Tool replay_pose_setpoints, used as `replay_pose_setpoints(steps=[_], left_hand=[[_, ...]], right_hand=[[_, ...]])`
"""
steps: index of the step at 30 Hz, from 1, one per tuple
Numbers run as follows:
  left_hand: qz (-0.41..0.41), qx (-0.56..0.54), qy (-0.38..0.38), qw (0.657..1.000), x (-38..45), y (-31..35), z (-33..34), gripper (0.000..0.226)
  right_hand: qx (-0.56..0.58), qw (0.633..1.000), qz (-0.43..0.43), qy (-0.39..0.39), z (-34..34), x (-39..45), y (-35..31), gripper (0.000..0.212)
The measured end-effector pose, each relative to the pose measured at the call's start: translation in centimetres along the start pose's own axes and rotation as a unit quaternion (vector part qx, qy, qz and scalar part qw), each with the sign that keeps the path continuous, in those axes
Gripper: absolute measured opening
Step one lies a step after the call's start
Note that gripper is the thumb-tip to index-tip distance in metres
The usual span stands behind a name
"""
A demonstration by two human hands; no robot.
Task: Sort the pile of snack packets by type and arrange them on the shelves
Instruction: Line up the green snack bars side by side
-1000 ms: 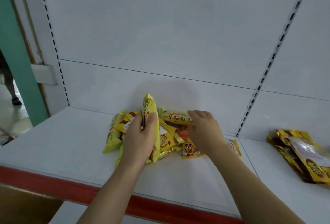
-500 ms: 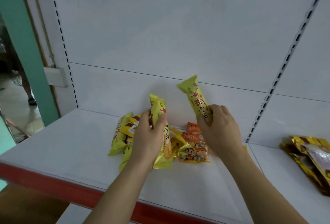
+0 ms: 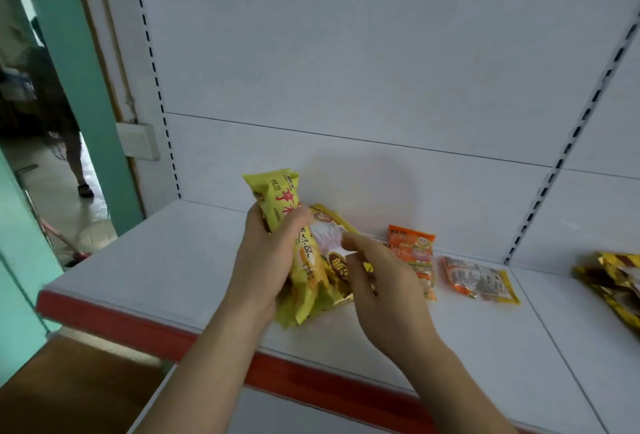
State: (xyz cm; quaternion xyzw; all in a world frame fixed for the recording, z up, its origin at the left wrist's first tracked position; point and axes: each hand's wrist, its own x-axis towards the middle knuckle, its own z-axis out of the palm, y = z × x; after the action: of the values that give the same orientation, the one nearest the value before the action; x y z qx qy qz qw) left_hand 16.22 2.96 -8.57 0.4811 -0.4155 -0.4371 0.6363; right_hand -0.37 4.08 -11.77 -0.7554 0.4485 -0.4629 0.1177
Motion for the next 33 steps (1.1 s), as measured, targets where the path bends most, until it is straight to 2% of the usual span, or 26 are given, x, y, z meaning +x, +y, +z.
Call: replay_pose_setpoints(steps=[2,4,6,8,9,12,14,16,19,20,24,28,31,33], left_hand=[[-0.007,-0.012,0.000,1.000,0.4,0.2,-2.6,0.040],[-0.024,-0.018,-0.031,0.999,0.6,0.3,-4.7,0.024],[-0.042,-0.012,-0.066,0.997,0.7,0.2,-6.3,0.020],[-0.045,-0.009,-0.077,0.996,0.8,-0.2,-7.6,0.019],[-0.050,-0.011,-0.075,0.996,0.9,-0.4,-8.1,0.019],[-0.054,-0.013,-0.080,0.995,1.1,-0.9,-9.3,0.021],[-0.052,-0.016,-0.094,0.994,1.2,-1.0,-9.8,0.023],[-0.044,-0.017,-0.104,0.993,1.1,-1.0,-9.7,0.025],[-0.025,-0.002,-0.122,0.992,1.0,-0.8,-9.0,0.032],[-0.016,-0.001,-0.125,0.992,0.9,-0.8,-8.7,0.033],[-0.013,-0.011,-0.133,0.991,0.2,-0.6,-6.8,0.054],[-0.015,-0.025,-0.128,0.991,0.3,-0.7,-6.2,0.058],[0.001,-0.011,-0.145,0.989,0.4,-0.5,-6.2,0.088],[-0.017,-0.022,-0.159,0.987,0.5,-0.5,-6.2,0.099]], right_hand=[[-0.116,0.990,-0.049,-0.060,1.1,0.1,0.8,0.038],[-0.232,0.958,-0.082,-0.150,2.0,0.3,0.0,0.046],[-0.331,0.911,-0.048,-0.243,2.4,0.7,-1.2,0.060],[-0.380,0.875,-0.006,-0.299,2.3,1.1,-2.2,0.072],[-0.396,0.868,0.001,-0.299,2.5,1.1,-2.5,0.070],[-0.423,0.876,0.011,-0.232,2.5,0.8,-2.7,0.053],[-0.374,0.913,0.031,-0.160,1.8,0.5,-2.6,0.052],[-0.275,0.957,0.066,-0.062,0.5,0.3,-3.3,0.053],[-0.135,0.981,0.130,0.048,0.1,0.5,-5.6,0.021],[-0.098,0.984,0.134,0.057,0.6,0.6,-6.6,0.015],[0.047,0.988,0.139,0.055,4.7,0.5,-9.4,0.024],[0.057,0.984,0.147,0.081,7.4,0.7,-9.2,0.035],[0.118,0.978,0.170,0.035,7.9,1.1,-8.4,0.042],[0.195,0.962,0.190,0.032,8.1,1.0,-8.2,0.045]])
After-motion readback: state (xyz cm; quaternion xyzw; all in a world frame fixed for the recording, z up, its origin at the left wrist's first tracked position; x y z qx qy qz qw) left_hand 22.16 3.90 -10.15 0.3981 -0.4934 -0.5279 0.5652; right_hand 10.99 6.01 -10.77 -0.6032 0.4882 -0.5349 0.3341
